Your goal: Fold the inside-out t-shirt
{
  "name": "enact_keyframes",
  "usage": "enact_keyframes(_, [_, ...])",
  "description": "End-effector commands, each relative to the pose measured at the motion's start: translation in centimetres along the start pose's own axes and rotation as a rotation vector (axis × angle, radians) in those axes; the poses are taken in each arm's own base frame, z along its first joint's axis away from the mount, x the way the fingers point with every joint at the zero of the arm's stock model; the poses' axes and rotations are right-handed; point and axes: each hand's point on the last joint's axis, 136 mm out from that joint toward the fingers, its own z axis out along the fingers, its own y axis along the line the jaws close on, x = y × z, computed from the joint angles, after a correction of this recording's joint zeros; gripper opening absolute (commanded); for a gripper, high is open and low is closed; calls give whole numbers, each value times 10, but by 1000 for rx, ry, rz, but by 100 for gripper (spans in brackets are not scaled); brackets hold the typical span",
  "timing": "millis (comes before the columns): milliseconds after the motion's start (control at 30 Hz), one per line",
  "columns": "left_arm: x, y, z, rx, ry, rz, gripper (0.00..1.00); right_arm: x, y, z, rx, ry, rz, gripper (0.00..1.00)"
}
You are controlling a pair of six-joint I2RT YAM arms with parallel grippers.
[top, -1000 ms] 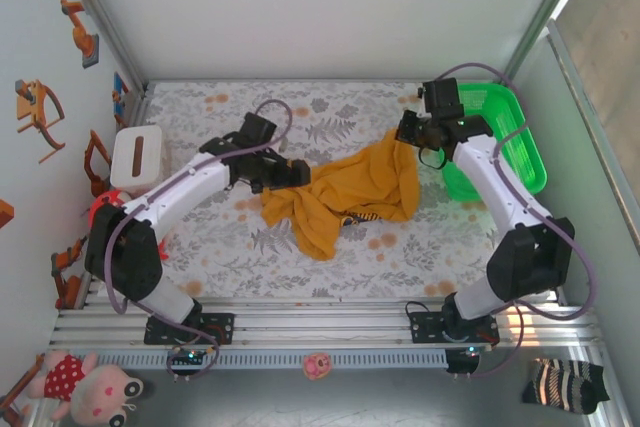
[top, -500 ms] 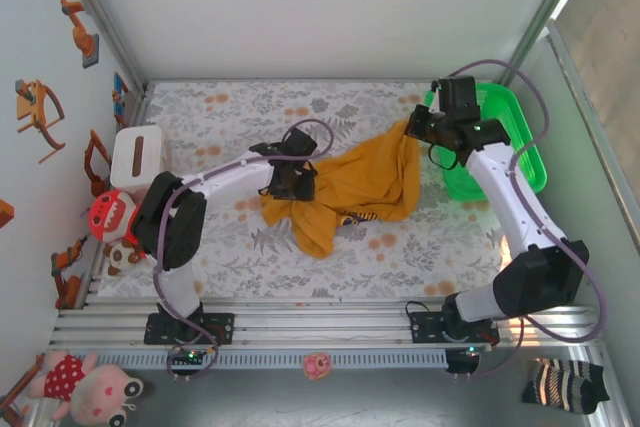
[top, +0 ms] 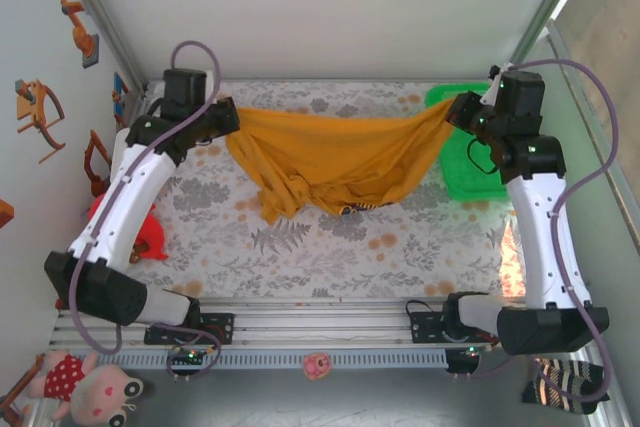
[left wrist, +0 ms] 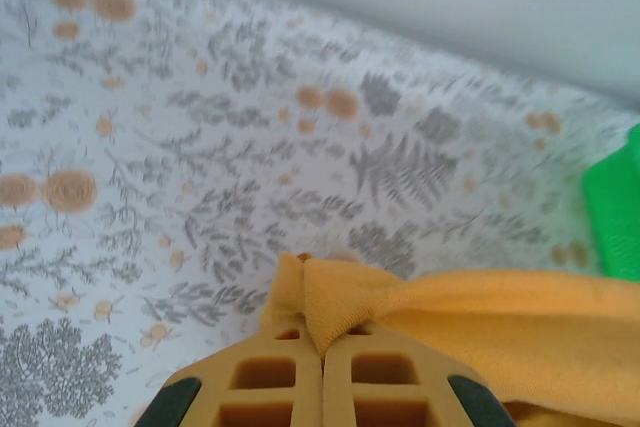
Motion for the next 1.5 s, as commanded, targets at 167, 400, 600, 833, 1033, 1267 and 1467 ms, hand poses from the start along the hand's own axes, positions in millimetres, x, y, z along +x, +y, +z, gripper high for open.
enact_keyframes(167, [-38, -26, -72, 141, -155, -43, 0, -31, 37, -51, -127, -100, 16, 0])
enact_keyframes(400, [-76, -37, -125, 187, -307, -81, 0, -43, 53, -78, -183, -146, 14, 0])
enact_keyframes(600, [-76, -15, -89, 98, -219, -109, 0, -21, 49, -30, -216, -10, 66, 0])
enact_keyframes(833, [-22, 44, 50, -47, 69, -152, 0, 35, -4, 103, -95, 219, 156, 0])
enact_keyframes(1033, [-5, 86, 127, -136, 197, -160, 36, 62, -29, 156, 16, 301, 73, 46])
enact_keyframes(1267, [6, 66, 115, -85, 223, -120, 89, 145, 2, 115, -6, 442, -38, 53])
enact_keyframes(1467, [74, 22, 94, -27, 314, 62, 93, 244, 23, 99, -42, 606, -136, 53])
